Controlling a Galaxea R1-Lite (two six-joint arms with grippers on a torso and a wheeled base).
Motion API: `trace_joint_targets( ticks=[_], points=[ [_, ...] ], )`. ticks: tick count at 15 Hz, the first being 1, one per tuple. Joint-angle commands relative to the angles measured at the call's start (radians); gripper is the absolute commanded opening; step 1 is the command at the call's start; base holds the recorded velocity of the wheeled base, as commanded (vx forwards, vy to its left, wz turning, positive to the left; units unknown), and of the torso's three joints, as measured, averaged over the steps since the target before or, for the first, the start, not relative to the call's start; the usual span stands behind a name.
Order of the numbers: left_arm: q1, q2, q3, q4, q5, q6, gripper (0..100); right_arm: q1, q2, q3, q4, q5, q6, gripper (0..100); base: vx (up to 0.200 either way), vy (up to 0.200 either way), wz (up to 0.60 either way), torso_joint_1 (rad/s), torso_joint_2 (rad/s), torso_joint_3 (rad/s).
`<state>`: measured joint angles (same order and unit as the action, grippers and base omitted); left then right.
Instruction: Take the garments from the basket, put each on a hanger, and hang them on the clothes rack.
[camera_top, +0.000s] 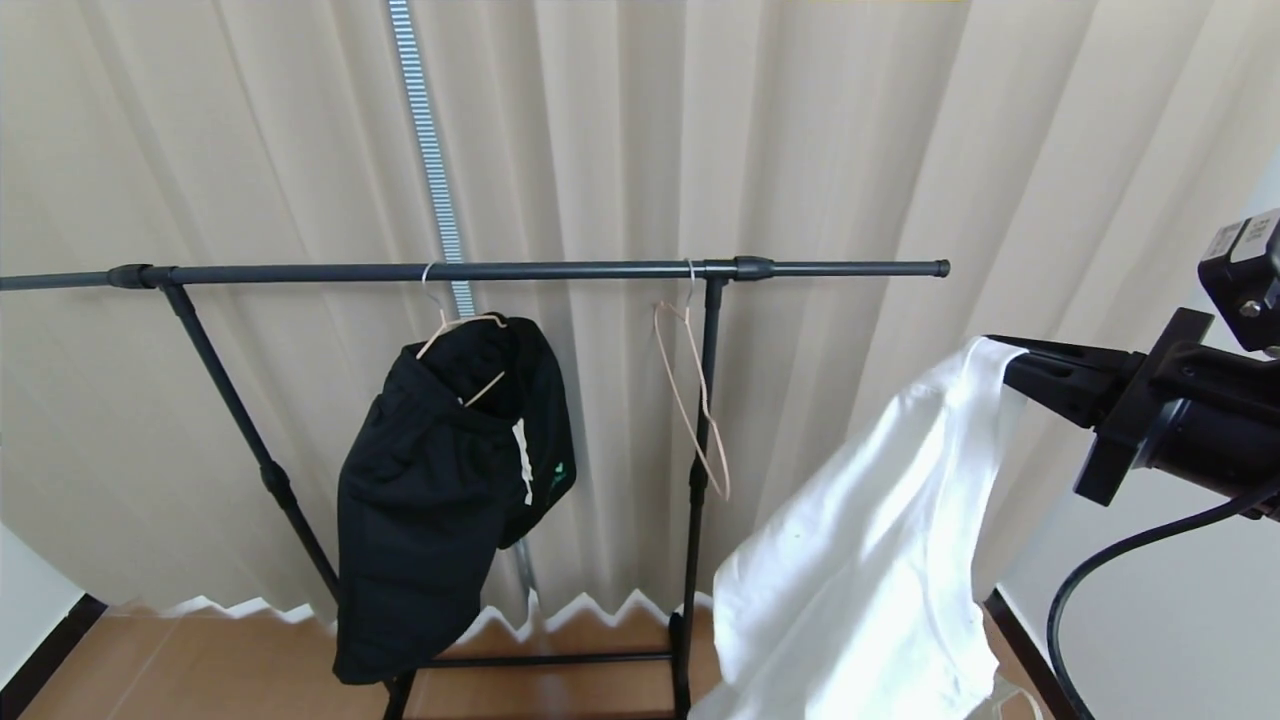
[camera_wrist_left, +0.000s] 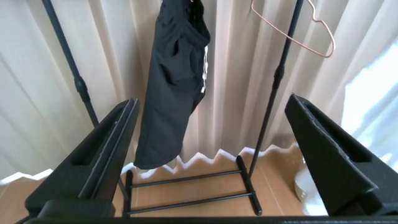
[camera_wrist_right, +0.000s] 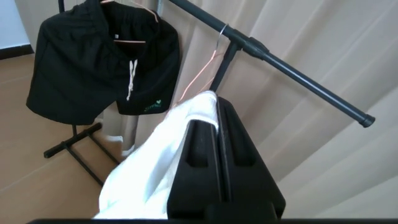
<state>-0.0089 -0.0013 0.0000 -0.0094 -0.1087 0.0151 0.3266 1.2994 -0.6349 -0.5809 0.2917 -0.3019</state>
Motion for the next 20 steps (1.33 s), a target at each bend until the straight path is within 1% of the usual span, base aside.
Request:
trace_joint_targets(
  ticks=[1, 5, 6, 7, 8, 9, 10, 11, 12, 13, 14, 15, 16, 17, 18, 19, 20],
  points=[
    [0.000, 0.001, 0.000, 0.000, 0.001, -0.001, 100, 0.002, 0.005, -0.002, -0.002, 0.001, 0.000, 0, 0.000, 0.000, 0.00, 0.000, 0.00, 0.000],
    [0.000, 0.001, 0.000, 0.002, 0.003, 0.002, 100, 0.002, 0.009, 0.000, 0.003, -0.006, 0.000, 0, 0.000, 0.000, 0.00, 0.000, 0.00, 0.000],
    [-0.003, 0.007, -0.002, 0.015, -0.003, 0.032, 100, 0.014, 0.037, -0.006, 0.016, -0.109, 0.006, 0, 0.000, 0.000, 0.00, 0.000, 0.00, 0.000],
    [-0.009, 0.070, -0.025, 0.025, -0.014, 0.074, 100, 0.046, 0.083, -0.016, 0.016, -0.197, 0.033, 0, 0.000, 0.000, 0.00, 0.000, 0.00, 0.000],
    [-0.009, 0.164, -0.058, 0.023, -0.034, 0.072, 100, 0.078, 0.120, -0.031, 0.015, -0.258, 0.075, 0, 0.000, 0.000, 0.00, 0.000, 0.00, 0.000],
    [-0.009, 0.391, -0.166, 0.009, -0.085, -0.006, 100, 0.123, 0.202, -0.103, 0.022, -0.364, 0.202, 0, 0.000, 0.000, 0.00, 0.000, 0.00, 0.000],
    [-0.023, 0.569, -0.272, 0.003, -0.118, -0.099, 100, 0.154, 0.264, -0.166, 0.050, -0.424, 0.294, 0, 0.000, 0.000, 0.00, 0.000, 0.00, 0.000],
    [-0.042, 0.639, -0.316, 0.002, -0.124, -0.129, 100, 0.166, 0.279, -0.192, 0.070, -0.450, 0.323, 0, 0.000, 0.000, 0.00, 0.000, 0.00, 0.000],
    [-0.177, 0.820, -0.440, 0.000, -0.121, -0.227, 100, 0.198, 0.291, -0.267, 0.154, -0.503, 0.412, 0, 0.000, 0.000, 0.00, 0.000, 0.00, 0.000],
    [-0.281, 0.909, -0.505, 0.000, -0.095, -0.285, 100, 0.213, 0.287, -0.302, 0.202, -0.510, 0.463, 0, 0.000, 0.000, 0.00, 0.000, 0.00, 0.000],
    [-0.302, 0.929, -0.517, 0.000, -0.086, -0.294, 100, 0.215, 0.285, -0.309, 0.213, -0.511, 0.471, 0, 0.000, 0.000, 0.00, 0.000, 0.00, 0.000],
    [-0.482, 1.098, -0.588, -0.012, 0.044, -0.333, 100, 0.216, 0.270, -0.342, 0.265, -0.528, 0.484, 0, 0.000, 0.000, 0.00, 0.000, 0.00, 0.000],
    [-0.540, 1.173, -0.592, -0.058, 0.098, -0.351, 100, 0.220, 0.268, -0.344, 0.266, -0.528, 0.491, 0, 0.000, 0.000, 0.00, 0.000, 0.00, 0.000],
    [-0.579, 1.253, -0.586, -0.135, 0.135, -0.369, 100, 0.236, 0.268, -0.351, 0.268, -0.537, 0.507, 0, 0.000, 0.000, 0.00, 0.000, 0.00, 0.000],
    [-0.583, 1.267, -0.584, -0.150, 0.139, -0.369, 100, 0.241, 0.268, -0.355, 0.268, -0.540, 0.511, 0, 0.000, 0.000, 0.00, 0.000, 0.00, 0.000],
    [-0.603, 1.348, -0.581, -0.242, 0.153, -0.371, 100, 0.273, 0.281, -0.374, 0.268, -0.586, 0.518, 0, 0.000, 0.000, 0.00, 0.000, 0.00, 0.000],
    [-0.620, 1.373, -0.589, -0.256, 0.153, -0.371, 100, 0.289, 0.307, -0.419, 0.273, -0.594, 0.515, 0, 0.000, 0.000, 0.00, 0.000, 0.00, 0.000]
  ],
)
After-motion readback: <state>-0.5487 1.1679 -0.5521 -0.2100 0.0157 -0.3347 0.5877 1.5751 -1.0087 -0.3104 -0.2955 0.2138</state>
